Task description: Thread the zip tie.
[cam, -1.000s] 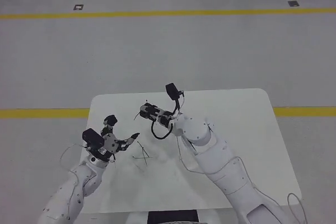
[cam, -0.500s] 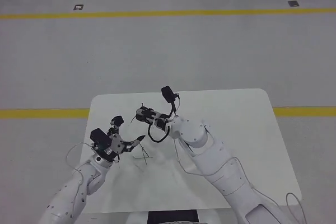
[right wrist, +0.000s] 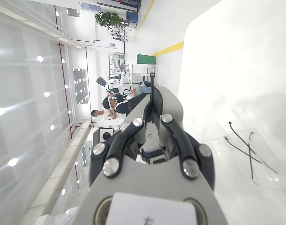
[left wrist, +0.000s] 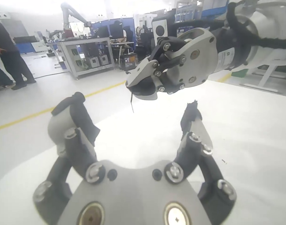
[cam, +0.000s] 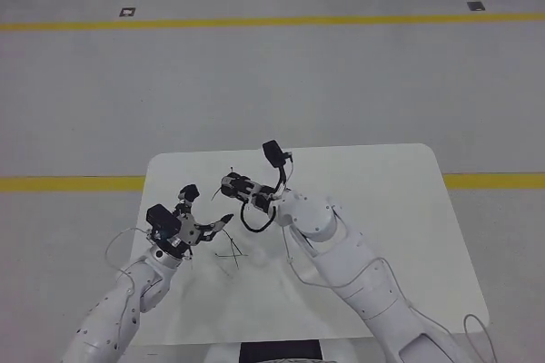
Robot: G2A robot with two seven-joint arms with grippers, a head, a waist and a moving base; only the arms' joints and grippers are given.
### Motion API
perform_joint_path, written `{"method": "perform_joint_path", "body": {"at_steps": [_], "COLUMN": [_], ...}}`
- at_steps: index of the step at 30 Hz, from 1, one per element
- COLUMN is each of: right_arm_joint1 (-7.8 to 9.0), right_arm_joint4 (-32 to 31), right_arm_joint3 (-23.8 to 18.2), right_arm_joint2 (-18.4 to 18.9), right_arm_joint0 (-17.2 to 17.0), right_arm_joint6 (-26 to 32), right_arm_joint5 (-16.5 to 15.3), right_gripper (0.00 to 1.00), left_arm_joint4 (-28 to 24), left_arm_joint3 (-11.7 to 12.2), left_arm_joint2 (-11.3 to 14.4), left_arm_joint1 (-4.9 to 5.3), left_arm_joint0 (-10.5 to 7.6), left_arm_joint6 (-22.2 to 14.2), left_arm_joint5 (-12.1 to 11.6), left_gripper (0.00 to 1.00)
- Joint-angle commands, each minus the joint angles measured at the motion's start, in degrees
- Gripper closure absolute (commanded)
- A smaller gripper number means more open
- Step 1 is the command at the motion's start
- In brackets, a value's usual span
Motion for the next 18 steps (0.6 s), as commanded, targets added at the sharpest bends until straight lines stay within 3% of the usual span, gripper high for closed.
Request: {"method": "perform_joint_path", "body": {"at_steps": [1, 8, 12, 18], "right_arm_joint1": [0.08, 0.16, 0.15, 0.15], "right_arm_joint4": [-0.2, -2.1, -3.2, -3.5], "right_arm_joint3": [-0.3, -0.1, 0.3, 0.6], "right_arm_joint2": [-0.1, -1.2, -1.9, -2.5], "right_arm_joint0": [-0.1, 0.4, 0.8, 1.0], "right_arm_joint6": [0.2, -0.2, -0.7, -0.6], "right_arm_joint5": [-0.1, 0.7, 1.1, 0.7], "right_gripper": [1.0, 1.0, 1.0, 1.0], "left_arm_joint4": [0.2, 0.6, 0.5, 0.2], "left_arm_joint3": [0.1, 0.5, 1.0, 1.4], "left_arm_joint2": [0.0, 0.1, 0.0, 0.0], "left_arm_joint1": [-0.01, -0.03, -0.06, -0.14], "left_arm_joint0": [0.02, 0.03, -0.09, -0.21], "left_arm_joint6": [0.0, -0.1, -0.1, -0.1], "left_arm_joint5": [0.0, -0.4, -0.1, 0.1], "left_gripper": [0.55, 0.67, 0.63, 0.69]}}
